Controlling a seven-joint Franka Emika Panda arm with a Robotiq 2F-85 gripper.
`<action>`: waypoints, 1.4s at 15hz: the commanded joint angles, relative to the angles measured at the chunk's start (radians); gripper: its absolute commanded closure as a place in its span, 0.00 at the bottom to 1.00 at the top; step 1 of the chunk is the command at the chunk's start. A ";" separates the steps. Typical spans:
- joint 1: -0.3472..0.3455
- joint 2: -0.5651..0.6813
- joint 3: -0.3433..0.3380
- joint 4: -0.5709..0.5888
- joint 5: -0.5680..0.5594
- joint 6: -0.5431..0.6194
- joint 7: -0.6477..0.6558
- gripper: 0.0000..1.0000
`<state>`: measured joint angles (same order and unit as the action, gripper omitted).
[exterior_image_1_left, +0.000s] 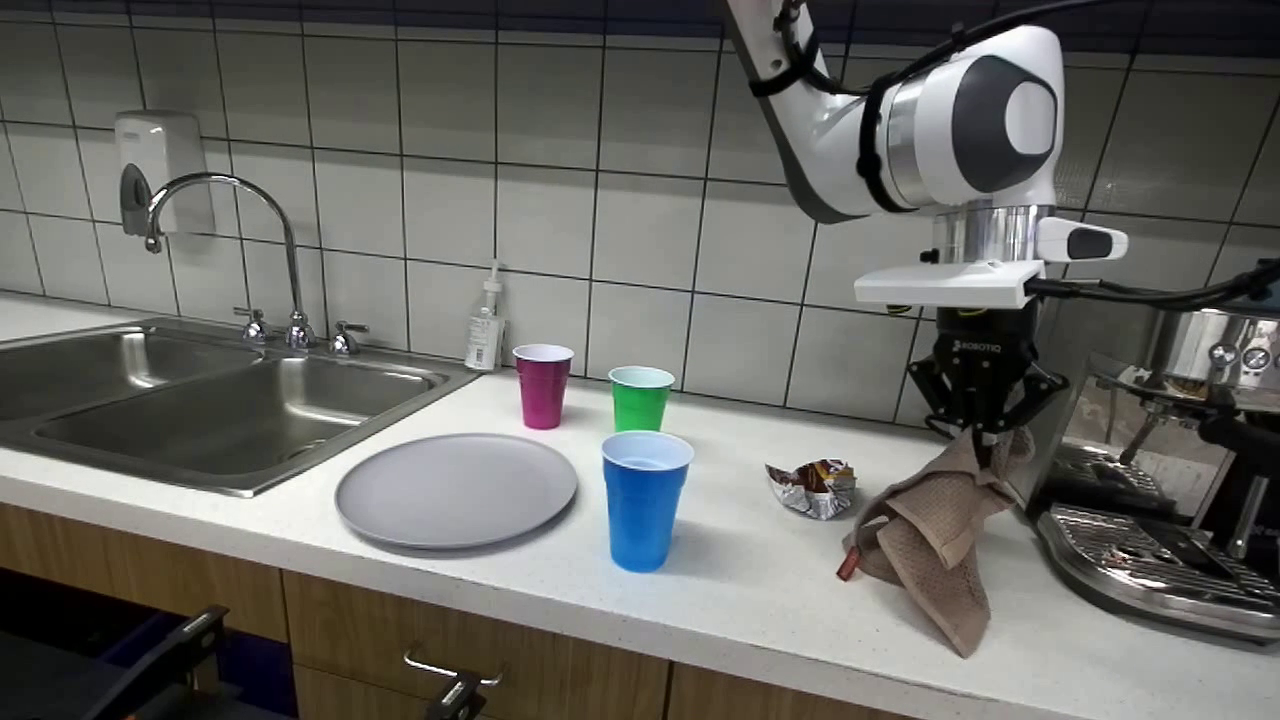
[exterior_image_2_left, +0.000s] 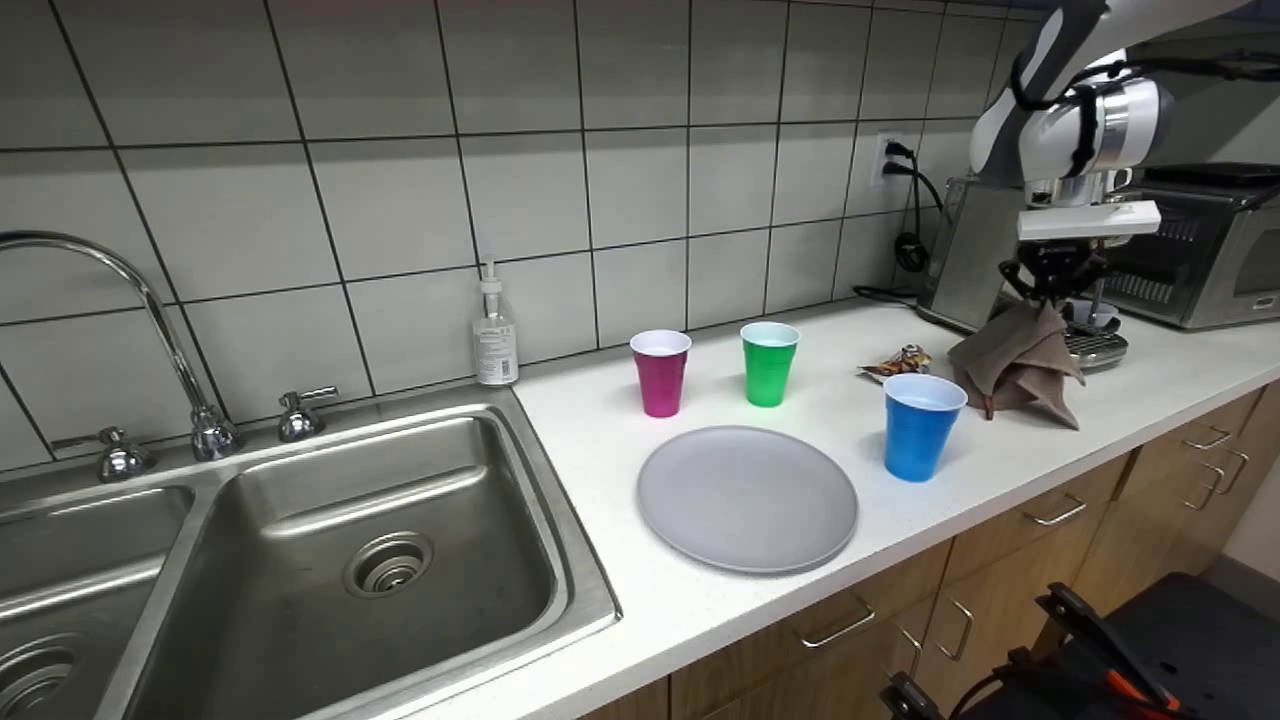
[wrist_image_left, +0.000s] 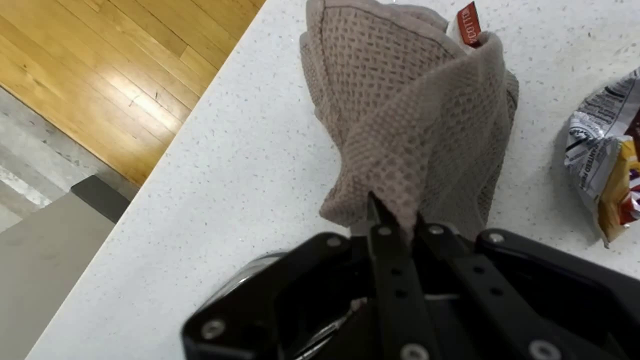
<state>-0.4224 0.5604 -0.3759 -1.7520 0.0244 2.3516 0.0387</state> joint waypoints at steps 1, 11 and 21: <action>-0.029 0.038 0.024 0.034 0.021 -0.024 0.021 0.99; -0.040 0.134 0.045 0.068 0.071 -0.023 0.041 0.99; -0.047 0.153 0.041 0.078 0.082 -0.029 0.064 0.47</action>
<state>-0.4521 0.7181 -0.3502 -1.6999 0.0931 2.3517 0.0836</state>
